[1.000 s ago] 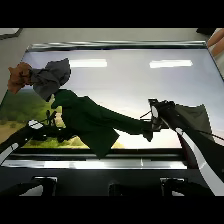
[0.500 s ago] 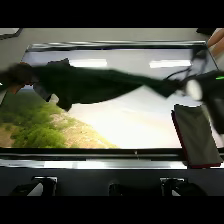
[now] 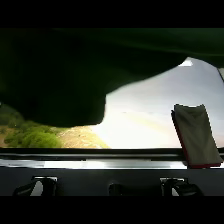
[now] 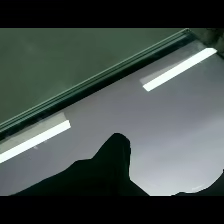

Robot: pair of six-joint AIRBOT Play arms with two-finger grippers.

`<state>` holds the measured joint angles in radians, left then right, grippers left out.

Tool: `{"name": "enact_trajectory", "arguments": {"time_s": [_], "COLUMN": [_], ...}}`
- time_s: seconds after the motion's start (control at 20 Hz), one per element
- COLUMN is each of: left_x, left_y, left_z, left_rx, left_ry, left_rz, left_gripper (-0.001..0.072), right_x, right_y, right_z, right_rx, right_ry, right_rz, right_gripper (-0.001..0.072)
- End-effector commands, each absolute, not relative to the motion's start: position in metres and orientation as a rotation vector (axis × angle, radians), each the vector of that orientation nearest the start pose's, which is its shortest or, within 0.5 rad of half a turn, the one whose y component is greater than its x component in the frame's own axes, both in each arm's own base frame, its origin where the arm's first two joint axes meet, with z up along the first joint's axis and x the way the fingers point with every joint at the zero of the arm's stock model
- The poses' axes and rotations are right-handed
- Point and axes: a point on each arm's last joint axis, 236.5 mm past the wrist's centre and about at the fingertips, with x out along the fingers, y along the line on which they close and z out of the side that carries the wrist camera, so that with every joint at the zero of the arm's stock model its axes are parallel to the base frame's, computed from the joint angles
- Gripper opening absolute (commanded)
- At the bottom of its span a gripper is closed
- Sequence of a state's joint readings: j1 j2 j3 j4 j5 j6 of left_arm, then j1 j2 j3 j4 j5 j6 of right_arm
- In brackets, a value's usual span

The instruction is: Fold the shirts.

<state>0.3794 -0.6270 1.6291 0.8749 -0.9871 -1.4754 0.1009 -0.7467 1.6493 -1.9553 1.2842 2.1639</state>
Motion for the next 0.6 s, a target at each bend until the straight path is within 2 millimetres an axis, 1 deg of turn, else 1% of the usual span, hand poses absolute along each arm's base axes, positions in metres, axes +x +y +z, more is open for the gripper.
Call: {"name": "enact_trajectory", "arguments": {"time_s": [0.0, 0.05, 0.1, 0.15, 0.2, 0.25, 0.3, 0.35, 0.4, 0.45, 0.5, 0.55], "left_x": [0.232, 0.237, 0.244, 0.254, 0.267, 0.281, 0.296, 0.313, 0.329, 0.346, 0.359, 0.373], "left_y": [-0.045, -0.046, -0.046, -0.046, -0.044, -0.04, -0.035, -0.031, -0.028, -0.026, -0.028, -0.031], "left_z": [0.503, 0.494, 0.48, 0.457, 0.428, 0.392, 0.356, 0.314, 0.274, 0.231, 0.195, 0.161], "left_rx": [-0.276, -0.259, -0.244, -0.252, -0.273, -0.29, -0.311, -0.345, -0.388, -0.427, -0.439, -0.443], "left_ry": [-0.087, -0.05, 0.006, 0.092, 0.187, 0.288, 0.371, 0.454, 0.522, 0.587, 0.638, 0.691], "left_rz": [-0.212, -0.215, -0.222, -0.231, -0.237, -0.242, -0.244, -0.244, -0.24, -0.234, -0.233, -0.237], "left_gripper": [0.0037, 0.0038, 0.0038, 0.0038, 0.0038, 0.0038, 0.0037, 0.0037, 0.0037, 0.0038, 0.0038, 0.0038], "right_x": [0.246, 0.24, 0.235, 0.229, 0.227, 0.231, 0.239, 0.249, 0.264, 0.284, 0.301, 0.322], "right_y": [-0.066, -0.066, -0.066, -0.061, -0.051, -0.036, -0.016, 0.002, 0.014, 0.019, 0.02, 0.02], "right_z": [0.382, 0.368, 0.349, 0.323, 0.295, 0.266, 0.236, 0.209, 0.182, 0.154, 0.13, 0.107], "right_rx": [0.303, 0.277, 0.251, 0.231, 0.207, 0.178, 0.169, 0.17, 0.165, 0.16, 0.163, 0.201], "right_ry": [0.366, 0.438, 0.533, 0.666, 0.805, 0.938, 1.048, 1.128, 1.179, 1.208, 1.231, 1.257], "right_rz": [-0.369, -0.383, -0.396, -0.399, -0.376, -0.32, -0.243, -0.172, -0.126, -0.114, -0.124, -0.151], "right_gripper": [0.0034, 0.0035, 0.0035, 0.0035, 0.0035, 0.0037, 0.0037, 0.0037, 0.0037, 0.0037, 0.0037, 0.0037]}}
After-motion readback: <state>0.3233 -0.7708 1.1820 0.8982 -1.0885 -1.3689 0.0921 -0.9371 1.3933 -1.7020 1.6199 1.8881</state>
